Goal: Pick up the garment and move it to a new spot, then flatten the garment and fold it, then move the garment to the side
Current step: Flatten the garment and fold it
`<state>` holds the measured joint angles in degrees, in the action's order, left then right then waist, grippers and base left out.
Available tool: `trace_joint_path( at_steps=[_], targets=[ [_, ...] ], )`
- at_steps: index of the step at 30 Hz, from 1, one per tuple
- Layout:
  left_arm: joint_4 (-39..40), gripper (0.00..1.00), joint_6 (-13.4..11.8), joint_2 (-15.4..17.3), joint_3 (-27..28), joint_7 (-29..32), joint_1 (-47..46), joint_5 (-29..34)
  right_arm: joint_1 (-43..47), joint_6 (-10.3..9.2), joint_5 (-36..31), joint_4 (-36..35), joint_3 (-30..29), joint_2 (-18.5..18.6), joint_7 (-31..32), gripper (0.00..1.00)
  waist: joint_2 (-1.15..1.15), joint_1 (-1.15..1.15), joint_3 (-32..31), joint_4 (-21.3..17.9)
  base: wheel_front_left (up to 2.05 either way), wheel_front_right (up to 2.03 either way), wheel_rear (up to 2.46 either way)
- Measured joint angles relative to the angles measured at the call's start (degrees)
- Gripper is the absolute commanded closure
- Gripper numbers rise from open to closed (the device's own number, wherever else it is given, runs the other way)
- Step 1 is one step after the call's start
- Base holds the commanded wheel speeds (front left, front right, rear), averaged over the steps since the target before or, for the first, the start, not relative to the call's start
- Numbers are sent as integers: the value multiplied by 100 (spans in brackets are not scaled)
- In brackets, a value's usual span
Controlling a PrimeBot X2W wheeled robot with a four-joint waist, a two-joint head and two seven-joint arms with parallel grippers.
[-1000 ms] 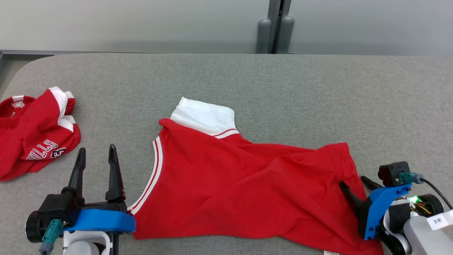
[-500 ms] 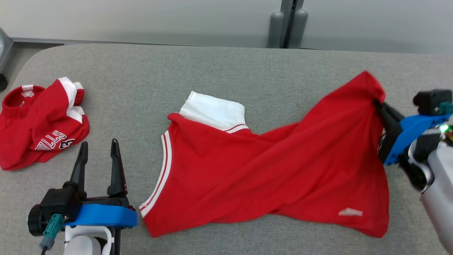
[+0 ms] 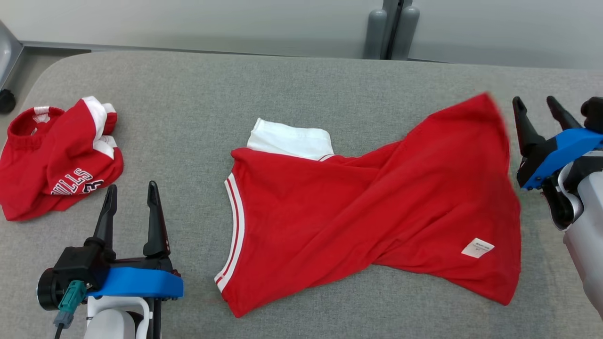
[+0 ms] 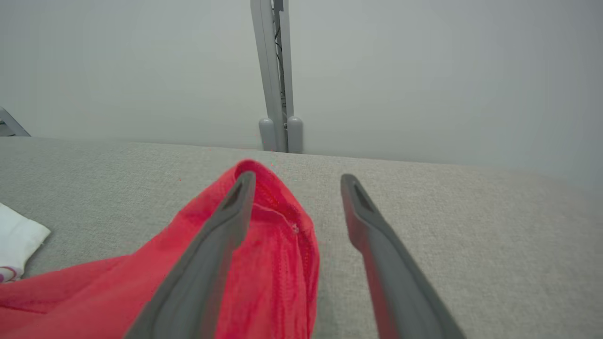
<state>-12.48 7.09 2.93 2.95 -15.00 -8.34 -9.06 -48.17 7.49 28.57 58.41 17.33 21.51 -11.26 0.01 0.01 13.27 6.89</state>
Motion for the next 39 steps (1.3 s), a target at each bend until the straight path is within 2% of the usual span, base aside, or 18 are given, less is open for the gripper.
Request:
trace_joint_path(
  at_steps=[3,6,7,8,9,10,16,22,31,35,39],
  targets=[
    [-4,0,-4,-2,22,0,12,27,16,0,94,-69,-30,2,-275,0,0,-1,-86,-48,0,0,0],
    [-3,0,-4,-2,74,0,92,60,245,0,163,-545,-103,-11,-363,0,-1,-1,-190,-115,0,0,0],
    [0,0,-4,-1,96,0,133,67,404,0,159,-866,-185,-19,-366,0,-1,-1,-220,-144,0,0,0],
    [19,0,-4,-4,197,0,308,131,2069,0,-242,-3117,-1050,-410,-377,0,-1,-1,-438,-312,0,0,0],
    [19,0,-4,-4,197,0,308,131,2069,0,-242,-3117,-1050,-410,-377,0,-1,-1,-438,-312,0,0,0],
    [18,0,-4,-2,212,0,363,154,2568,0,-438,-3642,-1234,-590,-377,0,-2,-2,-482,-348,0,0,0],
    [-2,0,-3,0,220,0,413,222,3901,0,-868,-4643,-1707,-1149,-377,0,-2,-2,-616,-370,0,0,0],
    [-21,0,0,37,297,0,485,291,4797,0,-1293,-5178,-2000,-1522,-377,0,-2,-2,-735,-413,0,0,0],
    [-134,0,0,110,159,0,549,537,4916,-1,-1444,-5275,-2015,-1600,-294,0,-2,-1,-777,-520,0,0,0],
    [-630,0,2,151,-204,47,400,532,4873,-1,-1459,-5282,-1945,-1597,-240,0,-2,-1,-724,-554,0,0,0],
    [-1124,0,30,204,-728,372,234,442,4818,-1,-1464,-5254,-1841,-1583,-207,0,-2,-1,-654,-623,0,0,0]
  ],
)
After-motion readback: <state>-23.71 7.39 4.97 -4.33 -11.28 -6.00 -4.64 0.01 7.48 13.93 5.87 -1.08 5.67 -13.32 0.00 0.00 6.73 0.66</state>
